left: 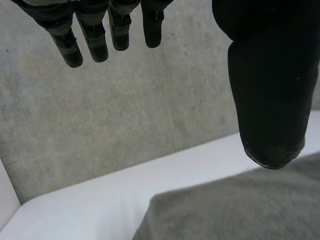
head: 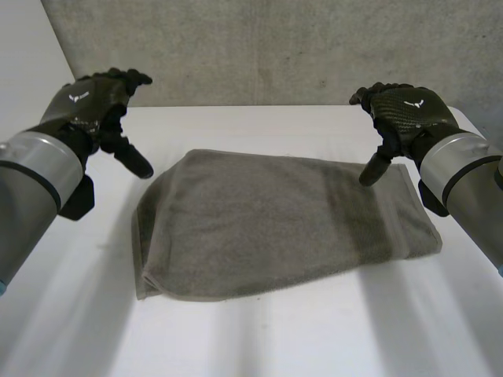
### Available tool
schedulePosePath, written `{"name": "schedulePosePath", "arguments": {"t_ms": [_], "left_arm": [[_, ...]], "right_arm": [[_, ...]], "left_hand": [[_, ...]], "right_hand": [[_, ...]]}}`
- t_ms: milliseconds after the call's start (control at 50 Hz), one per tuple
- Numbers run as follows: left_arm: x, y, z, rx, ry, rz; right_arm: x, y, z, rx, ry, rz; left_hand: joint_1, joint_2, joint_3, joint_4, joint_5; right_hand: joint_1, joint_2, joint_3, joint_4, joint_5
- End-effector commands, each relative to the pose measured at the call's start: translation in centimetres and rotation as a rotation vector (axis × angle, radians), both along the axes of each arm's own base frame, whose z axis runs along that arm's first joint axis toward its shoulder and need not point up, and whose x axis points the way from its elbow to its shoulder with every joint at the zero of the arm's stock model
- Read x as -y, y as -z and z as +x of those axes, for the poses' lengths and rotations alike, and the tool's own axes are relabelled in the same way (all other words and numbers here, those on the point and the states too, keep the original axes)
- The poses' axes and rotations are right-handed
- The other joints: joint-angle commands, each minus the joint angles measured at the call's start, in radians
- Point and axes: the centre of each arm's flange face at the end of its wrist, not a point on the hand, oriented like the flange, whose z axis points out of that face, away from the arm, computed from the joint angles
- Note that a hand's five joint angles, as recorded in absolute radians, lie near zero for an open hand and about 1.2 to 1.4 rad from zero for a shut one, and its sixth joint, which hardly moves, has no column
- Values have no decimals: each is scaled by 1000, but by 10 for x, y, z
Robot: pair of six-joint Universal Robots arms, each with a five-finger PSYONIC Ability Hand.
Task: Fold the towel.
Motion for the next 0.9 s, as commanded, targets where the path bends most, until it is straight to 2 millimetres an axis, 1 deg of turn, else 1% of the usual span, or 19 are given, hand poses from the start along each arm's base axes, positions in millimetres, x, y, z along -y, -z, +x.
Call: {"name": "schedulePosePath", "arguments": {"t_ms": [20,40,60,80,100,160,180,200,240,300,340,420,460,500,620,660,700,800,900], "left_arm": [[-9,28,3,100,37,59],[-12,36,3,126,51,71],[-12,37,3,126,51,71],[-14,45,4,148,63,82],[-17,54,4,168,76,93],[-21,63,5,188,85,105],[-24,72,6,206,93,113],[-27,80,7,225,98,117],[-29,87,8,245,105,115],[-29,100,13,290,115,104],[-29,106,15,314,123,99],[-34,123,16,356,178,98],[-36,127,16,363,192,94],[-36,131,15,369,198,94],[-32,148,14,374,199,101],[-31,152,14,376,200,109],[-30,157,13,378,203,119],[-27,167,12,403,210,134],[-24,168,12,412,209,115]], "right_arm": [[-8,24,-5,-41,-1,75],[-8,24,-5,-41,-1,75],[-12,32,-6,-60,-10,96],[-12,32,-6,-60,-10,96],[-14,39,-7,-80,-16,110],[-20,55,-11,-124,-27,146],[-21,62,-16,-143,-22,165],[-21,62,-16,-143,-22,166],[-23,76,-22,-163,-33,190],[-26,83,-22,-166,-50,199],[-32,97,-21,-161,-87,206],[-36,108,-21,-151,-107,192],[-37,114,-21,-146,-109,180],[-38,127,-21,-142,-110,166],[-40,141,-20,-145,-119,162],[-41,150,-19,-164,-125,177],[-41,150,-19,-164,-125,177],[-41,163,-21,-238,-128,179],[-35,165,-21,-248,-122,142]], "left_hand": [[5,10,1,10,-25],[5,10,1,10,-25],[5,10,1,10,-25],[5,10,1,10,-25],[5,10,1,10,-25],[11,16,7,16,-19],[14,19,10,19,-17],[23,28,19,27,-8],[29,34,25,33,-2],[52,57,48,57,22],[55,60,51,60,25],[67,72,63,72,36],[76,81,72,80,45],[105,110,101,110,74],[175,181,171,180,145],[214,219,210,218,183],[243,248,239,248,212],[334,339,330,338,303],[443,448,438,447,412]], "right_hand": [[-56,-77,-68,-88,-62],[-56,-77,-68,-88,-62],[-56,-77,-68,-88,-62],[-56,-77,-68,-88,-62],[-56,-77,-68,-88,-62],[-56,-77,-68,-88,-62],[-56,-77,-68,-88,-62],[-56,-77,-68,-88,-62],[-56,-77,-68,-88,-62],[-56,-77,-68,-88,-62],[-56,-77,-68,-88,-62],[-34,-55,-46,-66,-40],[19,-2,7,-13,13],[106,86,94,75,101],[139,118,127,108,134],[148,127,136,116,142],[148,127,136,116,142],[171,150,159,140,166],[262,241,250,230,257]]}}
